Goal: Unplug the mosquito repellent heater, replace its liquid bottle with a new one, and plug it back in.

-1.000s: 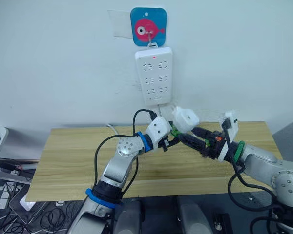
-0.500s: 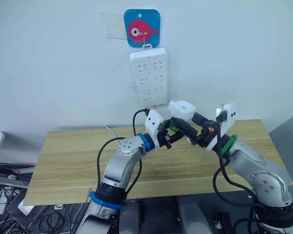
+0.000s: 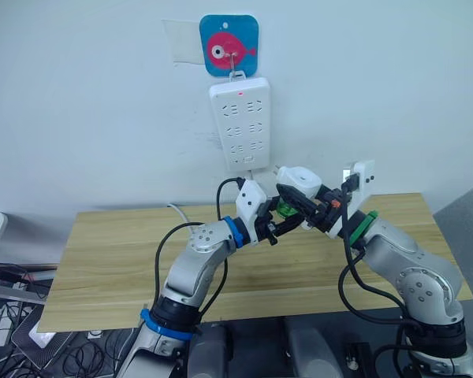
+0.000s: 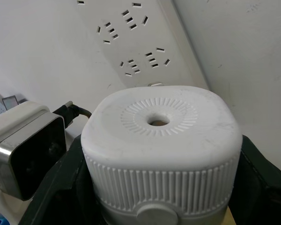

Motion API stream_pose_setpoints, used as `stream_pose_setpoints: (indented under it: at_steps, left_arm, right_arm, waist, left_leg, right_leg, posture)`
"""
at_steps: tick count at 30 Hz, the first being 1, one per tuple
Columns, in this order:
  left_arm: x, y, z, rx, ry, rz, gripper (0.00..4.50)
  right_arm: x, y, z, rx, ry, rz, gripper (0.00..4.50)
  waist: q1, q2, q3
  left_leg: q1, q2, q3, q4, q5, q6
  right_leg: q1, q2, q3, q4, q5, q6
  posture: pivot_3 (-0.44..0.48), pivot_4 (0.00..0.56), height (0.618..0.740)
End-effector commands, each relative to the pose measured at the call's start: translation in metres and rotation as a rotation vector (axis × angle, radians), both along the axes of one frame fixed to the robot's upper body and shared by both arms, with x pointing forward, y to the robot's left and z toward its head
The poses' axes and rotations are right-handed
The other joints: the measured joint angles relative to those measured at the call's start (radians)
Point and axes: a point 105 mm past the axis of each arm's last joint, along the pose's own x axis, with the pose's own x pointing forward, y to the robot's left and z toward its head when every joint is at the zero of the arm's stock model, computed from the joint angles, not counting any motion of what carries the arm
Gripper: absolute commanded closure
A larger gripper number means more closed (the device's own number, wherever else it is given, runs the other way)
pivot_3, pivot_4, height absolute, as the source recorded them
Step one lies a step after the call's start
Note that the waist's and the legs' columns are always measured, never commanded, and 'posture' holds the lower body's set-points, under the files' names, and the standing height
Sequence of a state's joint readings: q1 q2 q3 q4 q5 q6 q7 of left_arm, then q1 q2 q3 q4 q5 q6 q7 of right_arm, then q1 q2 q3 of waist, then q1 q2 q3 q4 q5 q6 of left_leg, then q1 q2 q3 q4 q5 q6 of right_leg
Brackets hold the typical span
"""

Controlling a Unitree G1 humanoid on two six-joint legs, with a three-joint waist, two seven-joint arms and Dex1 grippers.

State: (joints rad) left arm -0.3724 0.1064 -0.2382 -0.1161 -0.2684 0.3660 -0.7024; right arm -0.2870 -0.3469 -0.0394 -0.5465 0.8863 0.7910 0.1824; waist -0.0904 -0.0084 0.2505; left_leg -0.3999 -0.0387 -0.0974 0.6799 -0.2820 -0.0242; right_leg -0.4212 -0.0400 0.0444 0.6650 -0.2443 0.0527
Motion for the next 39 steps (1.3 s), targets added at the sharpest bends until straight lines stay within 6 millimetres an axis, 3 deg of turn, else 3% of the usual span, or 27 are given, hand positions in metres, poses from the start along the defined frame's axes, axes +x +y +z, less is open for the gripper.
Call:
stream_pose_setpoints:
  at_steps: [1,4,5,10,14,19,23,25,32,39]
  left_arm:
    - [-0.011,-0.008,0.014,-0.045,-0.037,-0.051,2.28]
    - [-0.012,-0.005,0.014,-0.050,-0.025,-0.052,2.28]
    - [-0.012,-0.002,0.014,-0.052,-0.024,-0.053,1.55]
    - [-0.009,0.031,0.018,-0.053,-0.046,0.007,0.01]
    - [-0.008,0.060,0.019,-0.036,-0.052,0.036,0.01]
    - [0.006,0.101,0.037,-0.054,-0.090,0.119,0.01]
    - [0.018,0.124,0.044,-0.026,-0.117,0.151,0.89]
    - [0.027,0.130,0.047,-0.004,-0.133,0.170,1.47]
    - [0.053,0.141,0.058,0.019,-0.183,0.177,1.47]
    - [0.075,0.138,0.062,0.049,-0.213,0.143,1.47]
  right_arm:
    - [-0.007,0.005,0.010,0.026,-0.048,0.037,1.42]
    - [-0.006,0.004,0.010,0.023,-0.052,0.032,1.42]
    - [-0.006,0.004,0.009,0.017,-0.056,0.029,1.42]
    - [-0.004,0.003,0.005,-0.020,-0.076,-0.003,1.42]
    - [-0.005,0.006,0.001,-0.057,-0.102,0.001,1.42]
    - [-0.002,0.009,0.002,-0.063,-0.132,-0.006,1.42]
    - [0.000,0.011,0.003,-0.048,-0.141,-0.006,1.42]
    - [0.001,0.013,0.004,-0.045,-0.145,0.000,1.42]
    - [0.003,0.015,0.010,-0.039,-0.164,0.011,1.42]
    - [0.002,0.019,0.015,-0.035,-0.184,0.024,1.42]
  waist:
    - [0.000,0.000,0.000]
    - [0.000,0.000,0.000]
    - [0.000,0.000,0.000]
    - [0.000,0.001,-0.003]
    - [0.000,0.001,-0.006]
    - [0.002,0.001,-0.007]
    - [0.003,0.000,-0.011]
    - [0.003,0.000,-0.013]
    - [0.003,-0.002,-0.017]
    - [0.001,-0.002,-0.018]
  left_leg:
    - [0.000,0.000,0.000,0.000,0.000,0.000]
    - [0.000,0.000,0.000,0.000,0.000,0.000]
    - [0.000,0.000,0.000,0.000,0.000,0.000]
    - [0.000,0.000,0.000,0.000,0.000,0.000]
    - [0.001,0.001,0.000,-0.001,0.000,0.000]
    - [0.000,0.000,0.000,0.000,0.000,0.000]
    - [0.000,0.000,0.000,0.000,0.000,-0.001]
    - [0.001,0.000,0.000,0.000,0.000,-0.001]
    - [0.000,0.000,0.000,0.000,0.002,-0.004]
    - [0.000,0.000,0.000,0.000,0.002,-0.005]
  right_leg:
    - [0.000,0.000,0.000,0.000,0.000,0.000]
    - [0.000,0.000,0.000,0.000,0.000,0.000]
    - [0.000,0.000,0.000,0.000,0.000,0.000]
    - [0.000,0.000,0.000,0.000,0.000,0.000]
    - [-0.001,0.000,0.000,0.000,0.000,0.000]
    - [0.000,0.000,0.000,0.000,0.000,0.000]
    - [0.000,0.000,0.000,0.000,0.000,0.000]
    - [0.000,0.000,0.000,0.000,0.000,0.000]
    - [-0.001,0.000,0.000,0.000,0.000,0.000]
    - [-0.001,0.000,0.000,0.000,0.000,0.000]
  posture:
    - [-0.172,0.198,0.740]
    - [-0.169,0.197,0.740]
    - [-0.169,0.197,0.740]
    - [-0.167,0.191,0.740]
    - [-0.165,0.182,0.740]
    - [-0.146,0.174,0.740]
    - [-0.140,0.171,0.740]
    - [-0.137,0.169,0.740]
    - [-0.143,0.159,0.740]
    - [-0.154,0.160,0.740]
